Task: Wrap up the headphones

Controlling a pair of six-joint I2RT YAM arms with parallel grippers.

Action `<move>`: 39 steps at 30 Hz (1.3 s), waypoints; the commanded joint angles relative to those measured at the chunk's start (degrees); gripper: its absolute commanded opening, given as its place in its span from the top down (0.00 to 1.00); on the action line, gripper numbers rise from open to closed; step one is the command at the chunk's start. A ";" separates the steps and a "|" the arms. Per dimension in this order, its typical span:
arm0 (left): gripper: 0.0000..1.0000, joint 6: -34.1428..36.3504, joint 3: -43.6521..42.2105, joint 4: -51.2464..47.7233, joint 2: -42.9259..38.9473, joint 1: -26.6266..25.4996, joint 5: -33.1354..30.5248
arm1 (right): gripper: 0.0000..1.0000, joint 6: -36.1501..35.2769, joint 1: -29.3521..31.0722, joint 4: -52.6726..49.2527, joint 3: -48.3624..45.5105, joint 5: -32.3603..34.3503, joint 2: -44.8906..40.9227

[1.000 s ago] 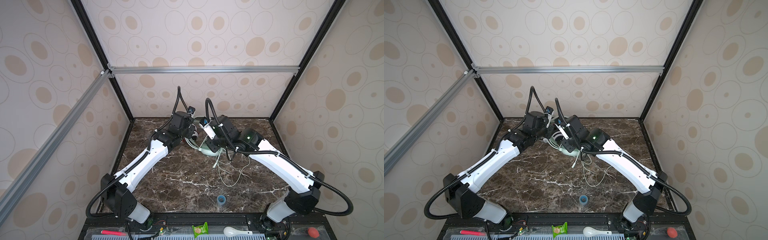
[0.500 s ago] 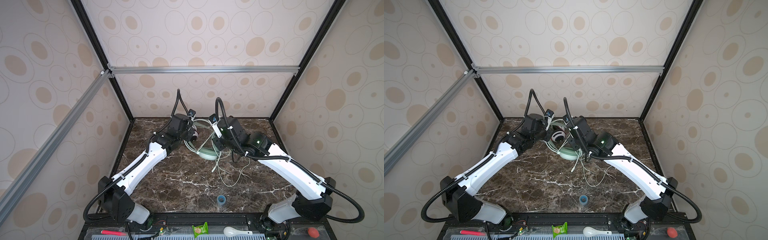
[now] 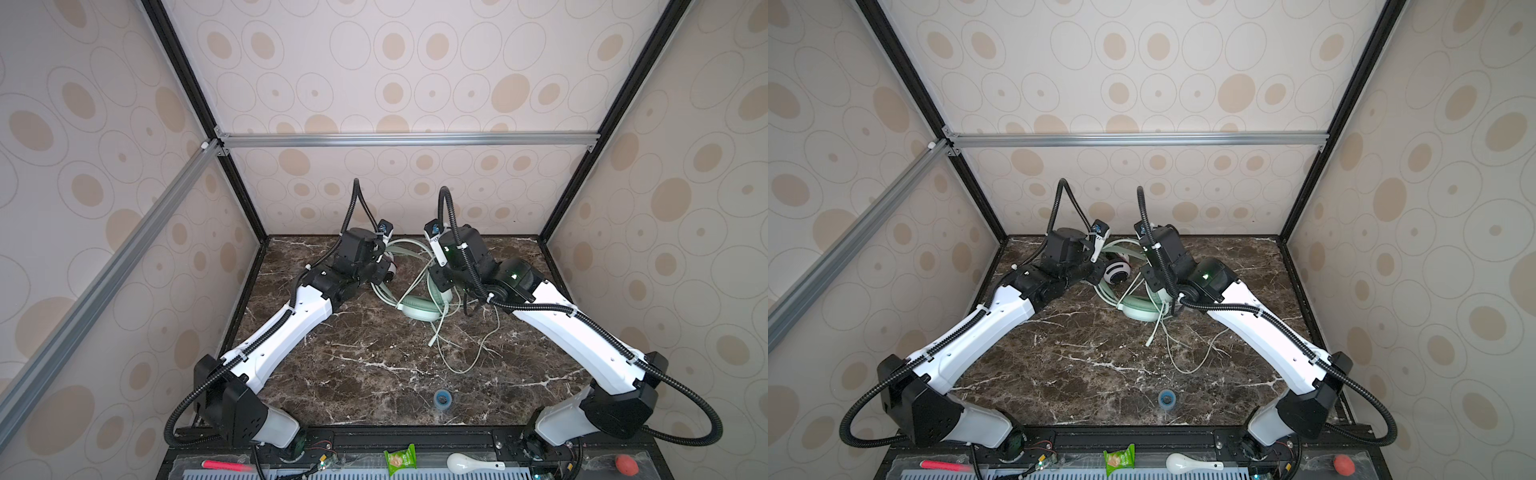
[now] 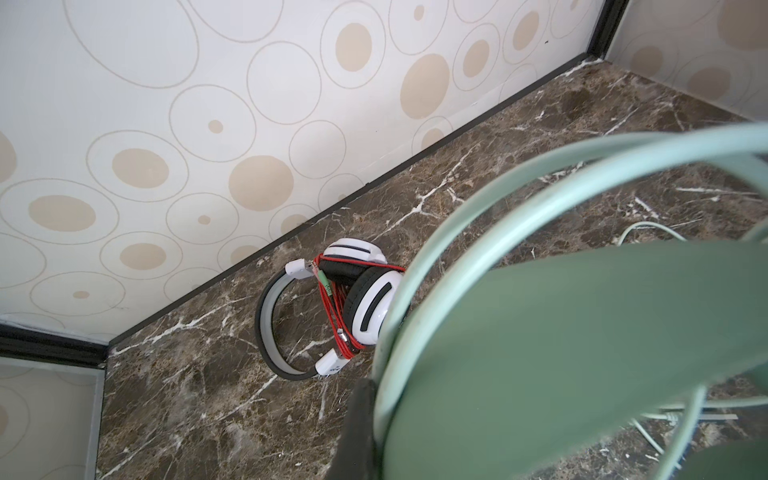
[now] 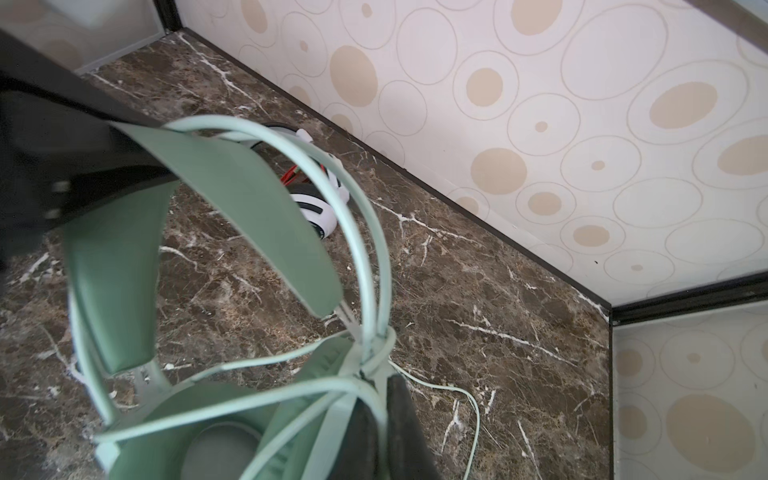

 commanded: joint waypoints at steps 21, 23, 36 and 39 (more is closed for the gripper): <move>1.00 -7.05 1.57 0.77 -4.52 -0.09 6.58 | 0.81 6.47 -9.21 12.45 -13.45 -9.87 -8.02; 1.00 -7.84 1.88 1.10 -4.60 0.00 7.14 | 0.80 7.08 -9.76 14.12 -15.72 -11.24 -8.99; 1.00 -12.08 5.66 1.85 -4.83 1.13 14.46 | 0.67 7.23 -14.25 29.66 -27.54 -25.59 -13.80; 1.00 -12.47 7.40 0.43 -4.26 1.88 14.87 | 0.59 6.68 -15.72 30.61 -29.66 -26.74 -16.33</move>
